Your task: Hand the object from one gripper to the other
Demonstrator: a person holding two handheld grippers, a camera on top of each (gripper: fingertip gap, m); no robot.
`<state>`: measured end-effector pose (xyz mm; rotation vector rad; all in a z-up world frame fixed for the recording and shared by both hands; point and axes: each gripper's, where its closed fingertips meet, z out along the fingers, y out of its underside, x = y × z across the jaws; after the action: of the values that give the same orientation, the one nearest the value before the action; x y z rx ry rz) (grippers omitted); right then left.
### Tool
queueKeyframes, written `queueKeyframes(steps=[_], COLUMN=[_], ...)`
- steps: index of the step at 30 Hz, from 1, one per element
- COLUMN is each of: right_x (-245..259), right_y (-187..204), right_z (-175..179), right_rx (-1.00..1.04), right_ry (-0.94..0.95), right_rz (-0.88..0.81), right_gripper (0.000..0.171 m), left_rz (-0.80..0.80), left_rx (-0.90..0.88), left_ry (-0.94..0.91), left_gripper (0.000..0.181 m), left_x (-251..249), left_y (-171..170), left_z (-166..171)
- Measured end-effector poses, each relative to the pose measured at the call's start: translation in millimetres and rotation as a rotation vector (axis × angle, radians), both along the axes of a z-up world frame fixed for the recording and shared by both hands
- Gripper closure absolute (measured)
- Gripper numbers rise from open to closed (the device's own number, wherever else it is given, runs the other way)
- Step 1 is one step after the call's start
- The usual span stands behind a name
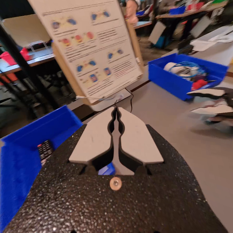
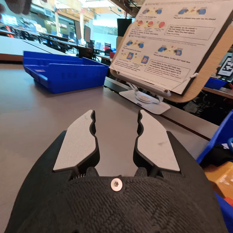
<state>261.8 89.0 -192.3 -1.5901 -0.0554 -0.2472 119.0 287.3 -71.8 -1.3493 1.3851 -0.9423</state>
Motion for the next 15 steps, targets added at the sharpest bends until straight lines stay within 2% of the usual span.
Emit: queueKeyframes(steps=[3,7,11,13,15], right_x=[-16,-43,-55,-49,-50], right_y=[4,7,11,11,11], right_z=[3,16,19,18,20], right_rx=[0.014,0.080,0.088,0.089,0.103], right_ry=[-0.001,-0.014,0.025,0.087,0.137], right_rz=[0.056,0.154,0.166,0.122,0.146], right_gripper=[0.107,0.112,0.117,0.121,0.128], left_rz=[-0.059,-0.140,-0.174,-0.183,-0.187], left_rx=[-0.046,-0.140,-0.072,-0.057,-0.024], left_ry=[-0.055,-0.087,-0.185,-0.235,-0.247], left_gripper=[0.181,0.181,0.181,0.181,0.181], left_x=[15,49,81,89,95], left_y=[-33,-78,-115,-129,-142], left_z=[-14,-51,-85,-94,-101])
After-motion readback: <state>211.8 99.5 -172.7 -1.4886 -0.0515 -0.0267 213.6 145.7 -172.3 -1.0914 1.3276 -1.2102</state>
